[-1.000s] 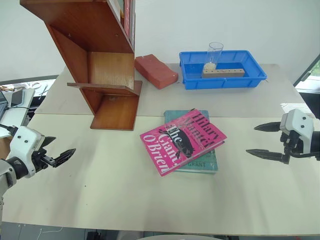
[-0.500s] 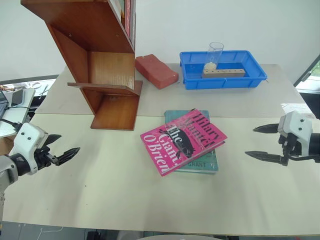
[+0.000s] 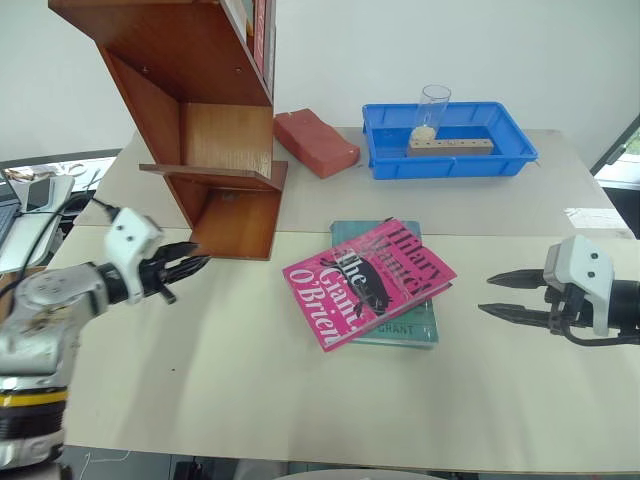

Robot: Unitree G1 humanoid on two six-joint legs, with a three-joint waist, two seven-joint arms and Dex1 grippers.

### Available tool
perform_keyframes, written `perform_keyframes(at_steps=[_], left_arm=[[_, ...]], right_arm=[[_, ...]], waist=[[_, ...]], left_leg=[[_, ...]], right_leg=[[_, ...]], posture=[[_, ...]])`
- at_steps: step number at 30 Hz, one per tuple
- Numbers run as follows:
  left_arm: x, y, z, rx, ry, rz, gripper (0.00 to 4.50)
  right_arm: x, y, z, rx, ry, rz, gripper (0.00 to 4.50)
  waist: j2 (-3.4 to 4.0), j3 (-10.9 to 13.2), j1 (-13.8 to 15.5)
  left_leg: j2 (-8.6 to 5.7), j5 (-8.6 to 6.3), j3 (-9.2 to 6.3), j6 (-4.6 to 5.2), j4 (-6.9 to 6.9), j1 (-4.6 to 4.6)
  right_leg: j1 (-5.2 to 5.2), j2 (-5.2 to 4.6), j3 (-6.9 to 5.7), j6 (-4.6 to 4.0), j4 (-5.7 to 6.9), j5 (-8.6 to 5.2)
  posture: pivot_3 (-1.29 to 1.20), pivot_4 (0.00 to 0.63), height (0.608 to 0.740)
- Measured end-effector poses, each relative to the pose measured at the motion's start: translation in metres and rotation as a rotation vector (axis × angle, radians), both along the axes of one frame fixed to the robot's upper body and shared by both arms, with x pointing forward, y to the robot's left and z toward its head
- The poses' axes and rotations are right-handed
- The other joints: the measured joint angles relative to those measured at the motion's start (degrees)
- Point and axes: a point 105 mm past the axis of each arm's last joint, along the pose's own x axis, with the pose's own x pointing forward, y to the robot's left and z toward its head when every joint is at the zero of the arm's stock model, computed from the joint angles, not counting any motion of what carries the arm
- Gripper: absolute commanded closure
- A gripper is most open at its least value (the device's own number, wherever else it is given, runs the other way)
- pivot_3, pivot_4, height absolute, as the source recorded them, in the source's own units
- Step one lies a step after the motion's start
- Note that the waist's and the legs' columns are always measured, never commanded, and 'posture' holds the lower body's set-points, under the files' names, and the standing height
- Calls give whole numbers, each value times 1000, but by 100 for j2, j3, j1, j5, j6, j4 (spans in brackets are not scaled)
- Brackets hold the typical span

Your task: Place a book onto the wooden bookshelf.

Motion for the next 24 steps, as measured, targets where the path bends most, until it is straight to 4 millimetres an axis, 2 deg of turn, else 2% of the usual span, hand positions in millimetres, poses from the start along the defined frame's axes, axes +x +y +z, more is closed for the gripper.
perform_keyframes(at_steps=[2,3,7,10,12,17,20,24], left_arm=[[16,-20,-11,-8,10,-23,4500],[19,-25,-14,-9,18,-30,4500],[40,-51,-35,-1,48,-64,4500],[48,-64,-49,-1,87,-83,4500],[45,-76,-60,-11,132,-122,4500],[34,-94,-70,-12,221,-232,4500],[28,-99,-69,-16,256,-277,4500],[10,-104,-55,-95,339,-334,4500]], right_arm=[[2,4,-8,-22,3,-9,4319],[3,5,-11,-24,4,-14,4484],[9,10,-24,-32,-5,-45,4484],[13,14,-31,-46,-21,-61,4484],[17,17,-35,-48,-34,-69,4484],[27,29,-35,-28,-74,-76,4484],[33,30,-40,-35,-75,-87,4484],[46,23,-50,-39,-68,-109,4484]], waist=[[0,-4,-11],[2,-8,-16],[2,-8,-28],[6,-10,-28],[7,-10,-27],[9,-12,-27],[11,-13,-17],[16,-16,-26]], left_leg=[[-1,1,-1,1,5,-14],[-1,1,-2,1,7,-22],[-2,-1,-8,6,23,-29],[-3,-2,-7,7,31,-29],[-3,-3,-7,8,33,-32],[-3,-3,-10,8,36,-34],[-3,-3,-9,8,37,-35],[-4,-3,-10,8,39,-37]], right_leg=[[4,2,1,3,2,2],[4,3,2,5,4,4],[1,9,0,8,11,4],[3,8,1,12,13,3],[3,8,0,14,13,2],[3,9,-3,15,15,3],[6,8,-4,17,14,3],[7,8,-4,19,14,2]], posture=[[0,150,740],[0,150,740],[0,150,740],[0,150,740],[0,150,740],[0,150,740],[0,150,740],[0,150,740]])
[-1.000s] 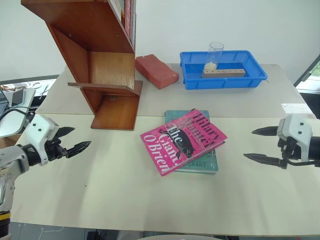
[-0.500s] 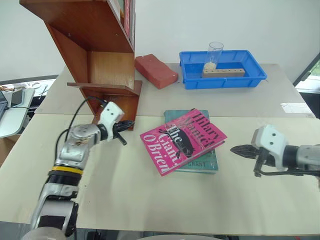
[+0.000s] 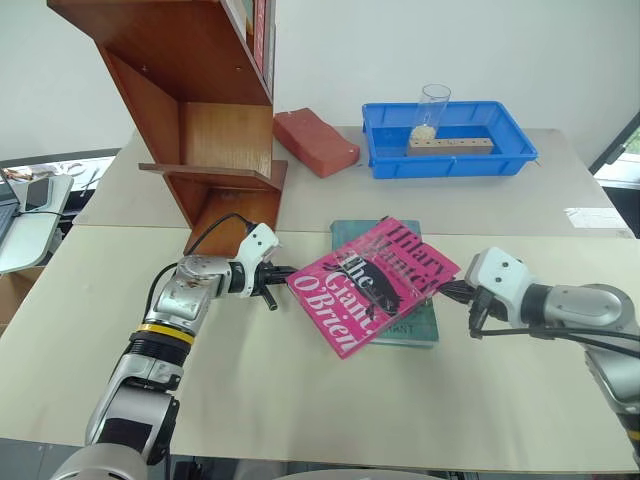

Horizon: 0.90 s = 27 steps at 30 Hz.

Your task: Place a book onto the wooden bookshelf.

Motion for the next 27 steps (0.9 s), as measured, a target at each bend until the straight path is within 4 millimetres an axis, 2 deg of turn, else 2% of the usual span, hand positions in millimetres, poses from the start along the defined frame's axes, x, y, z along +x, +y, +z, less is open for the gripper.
perform_keyframes(at_steps=[2,8,14,18,21,24,27], left_arm=[[-14,1,3,-35,60,-18,4500],[-47,1,-9,-61,202,-47,4500],[-55,-1,-11,-81,231,-22,4500],[-58,-13,-4,-162,260,-13,4500],[-59,-13,0,-200,289,-1,4500],[-60,3,16,-277,334,39,3619],[-59,31,28,-302,377,111,2272]], right_arm=[[9,-3,1,-1,-16,-3,4484],[27,-3,0,-8,-36,29,4484],[37,7,-1,-1,-39,82,4484],[45,7,1,-16,-54,90,4484],[47,6,6,-23,-67,95,4484],[46,-3,13,-53,-70,88,4500],[45,-17,30,-77,-106,64,4500]], waist=[[5,-3,-12],[8,-4,-26],[10,-5,14],[12,-6,5],[12,-6,-4],[12,-6,-4],[11,-5,-15]], left_leg=[[0,0,0,0,-1,3],[2,-2,0,3,0,7],[1,-2,-1,3,3,6],[1,-2,-2,3,2,5],[1,-2,-3,3,1,5],[1,-2,-4,3,1,6],[2,-2,-4,3,-1,10]], right_leg=[[1,0,1,0,1,0],[2,1,2,0,0,0],[7,0,1,0,-2,0],[4,1,1,0,0,0],[3,1,1,0,1,0],[4,1,1,0,0,0],[5,1,1,0,-1,0]], posture=[[0,150,740],[0,150,740],[0,150,740],[0,150,740],[0,150,740],[0,150,740],[0,150,740]])
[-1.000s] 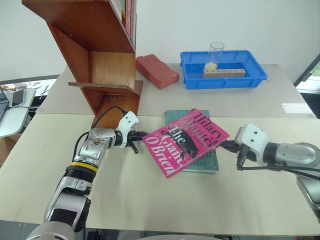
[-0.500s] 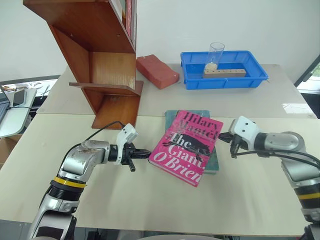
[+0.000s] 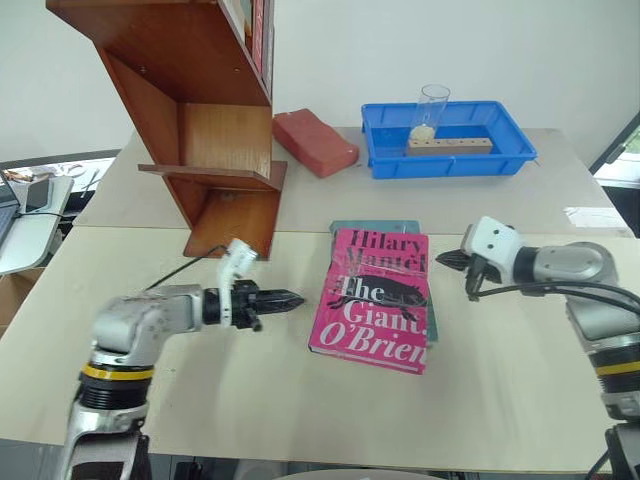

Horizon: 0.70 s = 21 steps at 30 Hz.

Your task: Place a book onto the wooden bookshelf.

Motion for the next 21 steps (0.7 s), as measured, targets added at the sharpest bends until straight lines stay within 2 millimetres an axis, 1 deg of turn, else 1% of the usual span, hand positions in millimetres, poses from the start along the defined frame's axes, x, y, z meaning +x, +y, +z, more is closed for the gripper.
perform_keyframes(at_steps=[2,3,4,5,8,10,13,16,18,21], left_arm=[[1,10,6,-41,50,26,1350],[0,12,8,-69,84,30,802],[-2,12,8,-101,129,22,352],[-5,11,5,-131,187,17,27],[-10,-1,-8,-221,354,4,27],[-9,-12,-15,-247,438,-8,27],[-1,-20,-20,-252,492,5,27],[8,-31,-24,-273,534,23,27],[13,-38,-26,-293,562,32,27],[14,-43,-34,-265,598,39,27]], right_arm=[[-2,-5,8,-6,-21,-6,4500],[-3,-4,9,-6,-23,-3,4500],[-6,-3,7,-7,-14,9,4500],[-11,-1,3,-7,5,27,4500],[-17,0,-8,-22,46,41,4500],[-18,-1,-12,-52,53,40,4500],[-19,-3,-19,-115,68,51,4500],[-21,-1,-23,-121,83,65,4500],[-23,3,-25,-126,96,86,4500],[-26,12,-31,-130,117,122,4500]], waist=[[1,-1,8],[0,-1,10],[-1,0,16],[1,-1,18],[2,-1,18],[0,-1,16],[-1,0,10],[-3,1,12],[-4,2,16],[-3,1,9]], left_leg=[[0,0,-2,0,0,2],[0,0,-4,-1,0,7],[-1,-1,-4,-1,1,8],[-1,-1,-4,-1,1,8],[-3,0,-5,-1,3,-1],[-3,1,-7,-1,4,-5],[-3,0,-8,-1,3,-3],[-5,0,-7,-1,3,-5],[-5,1,-8,-1,4,-3],[-6,1,-8,-2,3,-3]], right_leg=[[-2,0,-4,1,-2,0],[-5,-1,-5,1,-5,-1],[-6,-1,-6,2,-6,-1],[-6,-2,-7,3,-7,-2],[-4,-2,-7,3,-1,-2],[-1,-2,-7,2,4,-1],[-1,-1,-7,2,3,-1],[0,-2,-6,2,2,-1],[1,-2,-6,2,2,0],[1,-2,-6,2,2,0]], posture=[[0,150,740],[0,150,740],[0,150,740],[0,150,740],[0,150,740],[0,150,740],[0,150,740],[0,150,740],[0,150,740],[0,150,740]])
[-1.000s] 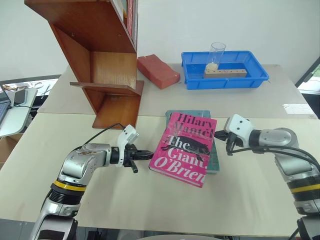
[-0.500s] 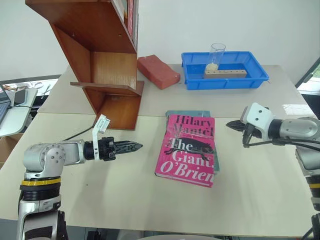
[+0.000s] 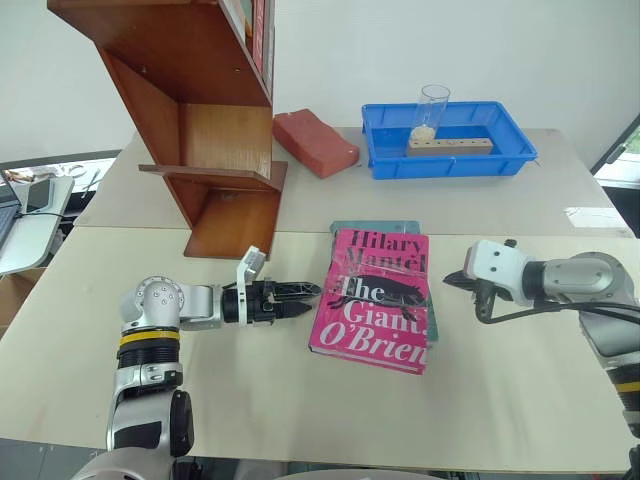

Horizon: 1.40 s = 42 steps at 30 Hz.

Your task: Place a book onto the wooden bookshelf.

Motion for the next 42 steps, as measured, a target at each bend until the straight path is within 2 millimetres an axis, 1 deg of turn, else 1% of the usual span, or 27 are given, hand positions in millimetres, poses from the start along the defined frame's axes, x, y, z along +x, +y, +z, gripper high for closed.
perform_keyframes(at_steps=[3,8,13,16,22,25,27,29,31,32,33,34,37,38,40,41,42], left_arm=[[0,-7,-7,10,26,2,27],[1,-12,-9,-3,29,9,27],[-6,-17,-12,-36,31,11,27],[-13,-18,-12,-51,27,8,27],[-15,-17,-10,-66,16,35,27],[-15,-15,-5,-71,-8,54,805],[-16,-13,-3,-76,-15,67,1744],[-17,-12,-2,-70,-24,73,2583],[-16,-11,1,-74,-40,81,3633],[-16,-11,2,-72,-49,83,4068],[-17,-11,3,-69,-55,84,4267],[-17,-11,3,-64,-62,87,4353],[-16,-6,8,-43,-114,108,4355],[-13,-3,13,-22,-159,123,4355],[-8,5,27,34,-293,144,4357],[-7,8,38,80,-396,139,4359],[-4,11,54,140,-540,134,4360]], right_arm=[[3,10,-4,2,2,25,4500],[8,27,1,30,-20,68,4500],[6,45,3,82,-6,121,4500],[3,50,5,101,-3,143,4500],[2,55,5,117,1,157,4500],[2,56,5,117,1,158,4500],[2,56,5,117,2,158,4500],[2,56,5,117,2,158,4500],[2,55,5,119,1,157,4500],[2,54,6,124,0,156,4500],[1,54,8,129,-3,157,4500],[0,53,10,131,-6,157,4500],[-3,43,18,129,-27,125,4500],[-4,38,22,132,-37,104,4500],[-10,30,30,150,-46,75,4500],[-15,27,33,158,-42,62,4500],[-21,23,37,168,-37,50,4500]], waist=[[0,0,2],[1,0,25],[1,-1,20],[1,-1,17],[0,0,6],[-1,0,9],[-1,1,8],[-2,1,10],[-3,2,11],[-3,2,12],[-4,2,13],[-4,2,13],[-7,4,15],[-9,5,12],[-11,7,14],[-10,6,23],[-10,6,26]], left_leg=[[0,2,-1,-3,0,1],[-3,4,-5,-7,1,4],[-4,4,-8,-8,0,3],[-4,4,-11,-8,0,3],[-4,4,-11,-8,0,2],[-4,4,-11,-8,0,2],[-4,4,-11,-8,0,2],[-4,4,-12,-8,0,2],[-4,4,-11,-9,0,1],[-4,4,-11,-9,0,1],[-4,4,-11,-9,0,1],[-4,4,-12,-9,0,0],[-4,5,-12,-10,-1,0],[-4,6,-12,-13,-3,0],[-4,7,-12,-15,-7,0],[-4,12,-13,-24,-12,-2],[-4,15,-12,-29,-17,-3]], right_leg=[[0,0,0,0,1,0],[11,-1,-3,1,-2,1],[12,-2,-3,1,-3,1],[13,-3,-4,1,-2,1],[11,-2,-4,1,-3,1],[11,-3,-5,1,-4,1],[11,-3,-4,1,-4,1],[10,-3,-4,1,-4,1],[11,-3,-4,1,-5,1],[11,-3,-5,1,-5,1],[11,-3,-5,1,-6,1],[11,-3,-5,1,-6,1],[10,-2,-4,0,-7,1],[9,-2,-4,0,-7,2],[9,-2,-4,0,-8,2],[7,-2,-5,-1,-9,2],[7,-3,-5,-2,-15,3]], posture=[[0,150,740],[0,150,740],[0,150,740],[0,150,740],[0,150,740],[0,150,740],[0,150,740],[0,150,740],[0,150,740],[0,150,740],[0,150,740],[0,150,740],[0,150,740],[0,150,740],[0,150,740],[0,150,740],[0,150,740]])
